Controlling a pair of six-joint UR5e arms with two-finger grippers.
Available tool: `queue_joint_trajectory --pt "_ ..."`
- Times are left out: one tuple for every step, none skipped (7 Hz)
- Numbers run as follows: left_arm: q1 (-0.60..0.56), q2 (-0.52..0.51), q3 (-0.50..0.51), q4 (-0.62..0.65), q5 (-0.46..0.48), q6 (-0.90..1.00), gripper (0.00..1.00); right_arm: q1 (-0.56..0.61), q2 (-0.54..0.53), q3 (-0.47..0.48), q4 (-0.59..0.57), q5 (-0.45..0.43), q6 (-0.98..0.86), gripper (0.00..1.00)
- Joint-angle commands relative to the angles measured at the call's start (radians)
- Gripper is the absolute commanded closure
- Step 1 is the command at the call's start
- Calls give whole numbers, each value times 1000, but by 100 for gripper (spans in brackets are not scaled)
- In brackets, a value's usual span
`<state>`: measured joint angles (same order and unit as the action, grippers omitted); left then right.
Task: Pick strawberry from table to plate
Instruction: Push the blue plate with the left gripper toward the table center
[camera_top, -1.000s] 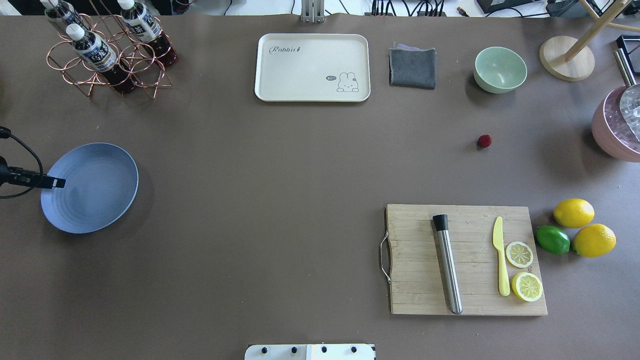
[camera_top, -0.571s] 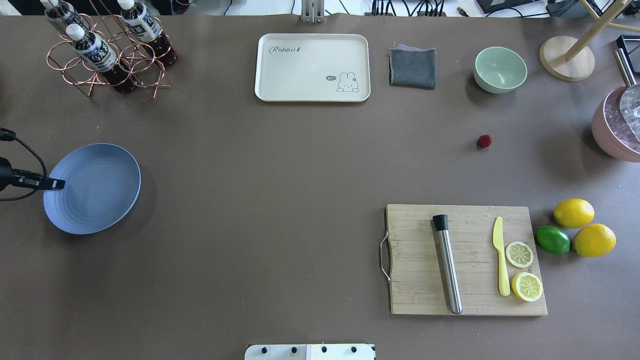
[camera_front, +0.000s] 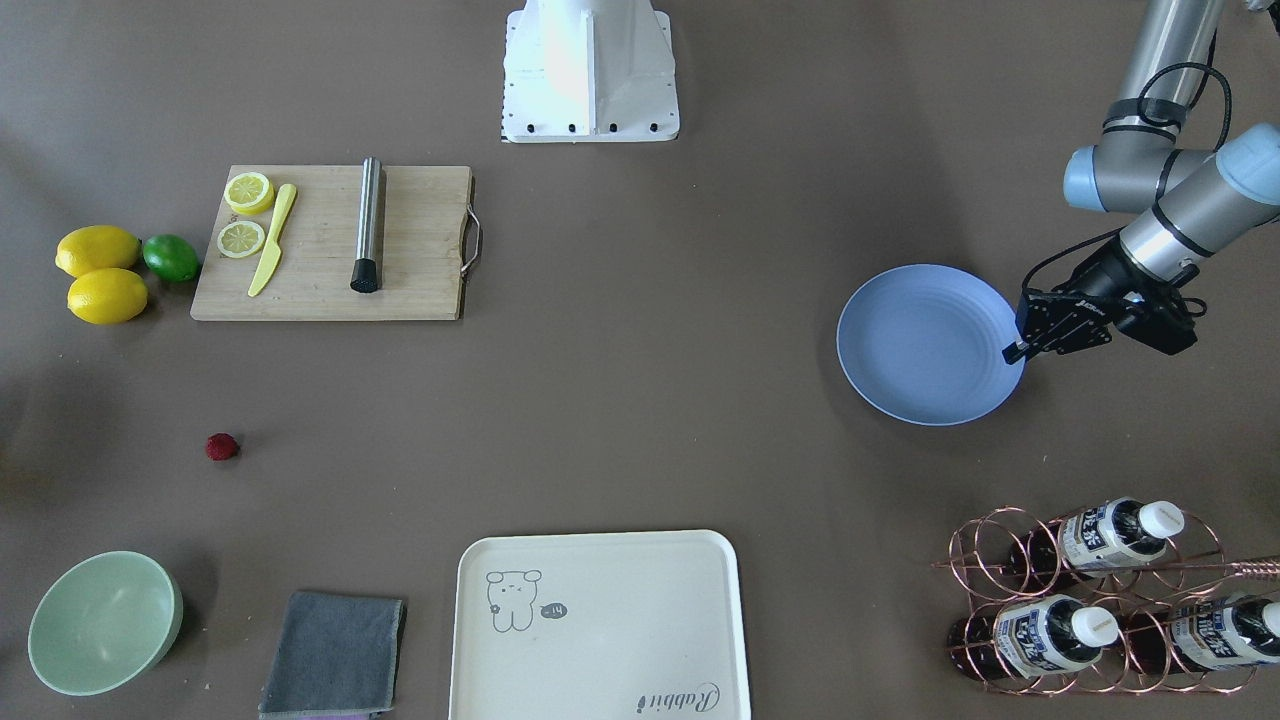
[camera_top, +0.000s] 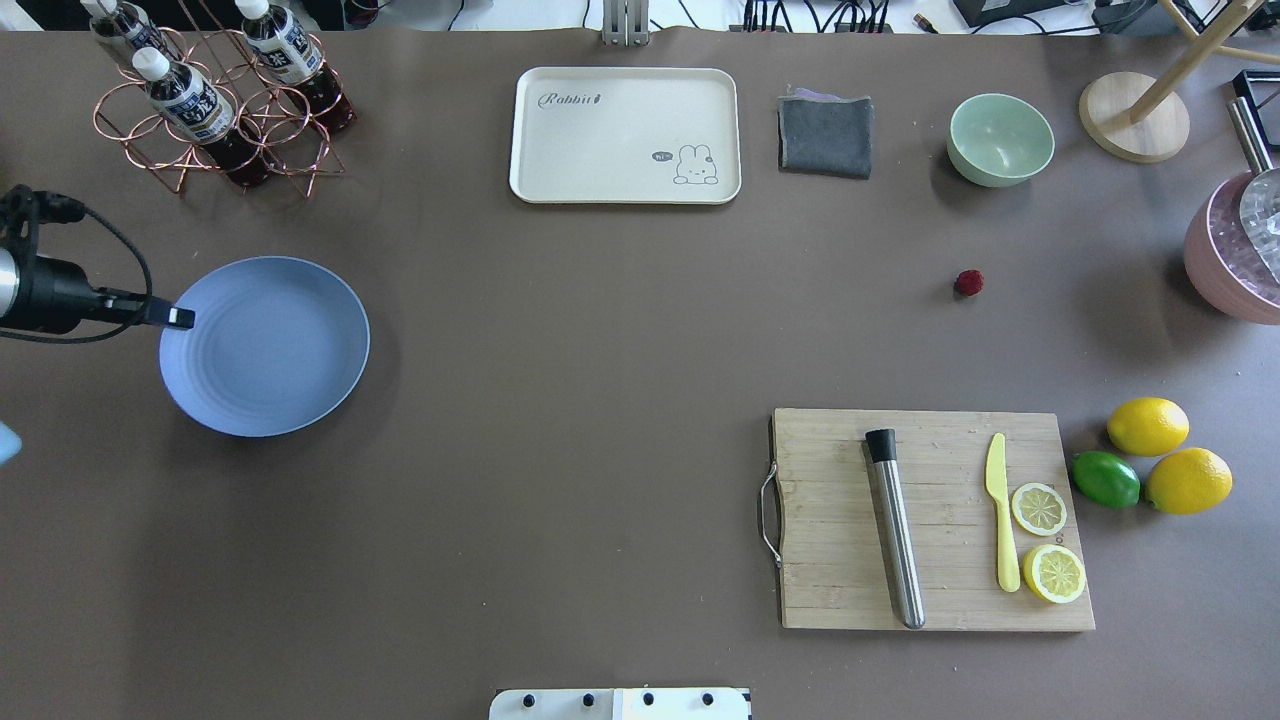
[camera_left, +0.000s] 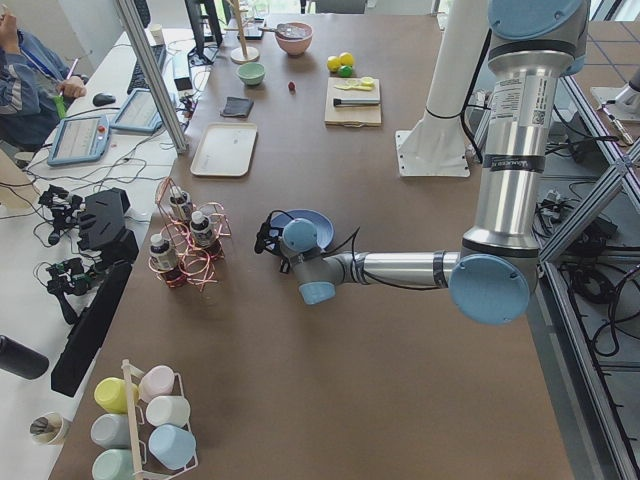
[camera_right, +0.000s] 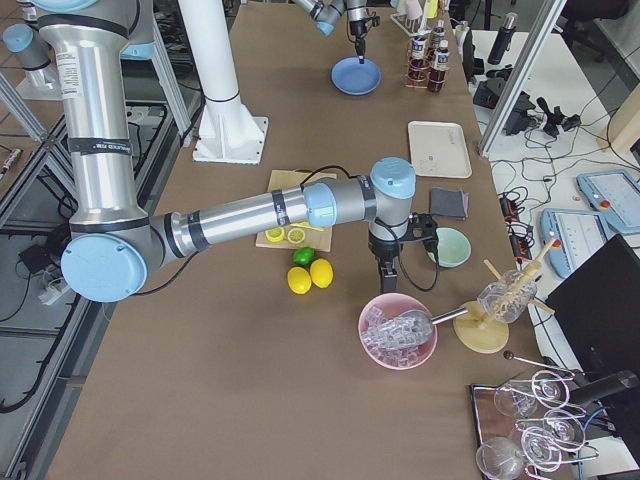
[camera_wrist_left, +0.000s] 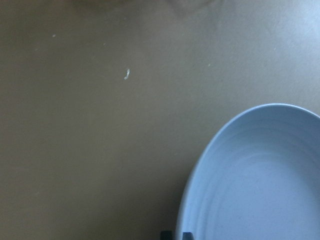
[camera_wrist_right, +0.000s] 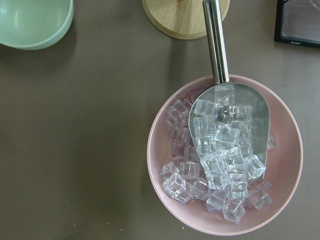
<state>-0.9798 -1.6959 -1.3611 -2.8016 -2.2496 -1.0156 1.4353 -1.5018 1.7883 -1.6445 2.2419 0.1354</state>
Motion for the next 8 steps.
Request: queue_joint_trajectory --pt "44 -187 -3 118 11 -124 100 -1 0 -1 0 4 1 0" --pt "106 -262 -3 178 71 -161 100 -1 0 -1 0 7 1 0" --pt "162 -331 -3 230 126 -191 100 -1 0 -6 -1 7 1 0" --pt "214 -388 -4 275 177 -228 100 -1 2 -6 -2 8 3 0" --pt "272 -434 -4 295 250 -283 100 -1 2 -6 0 8 6 0" --pt "320 -468 -4 325 305 -296 100 -1 2 -9 -1 8 9 0" --pt "358 -497 -4 361 364 -296 100 -1 2 -9 -2 10 9 0" --pt "372 -501 -4 373 398 -294 100 -1 2 -10 -2 10 9 0"
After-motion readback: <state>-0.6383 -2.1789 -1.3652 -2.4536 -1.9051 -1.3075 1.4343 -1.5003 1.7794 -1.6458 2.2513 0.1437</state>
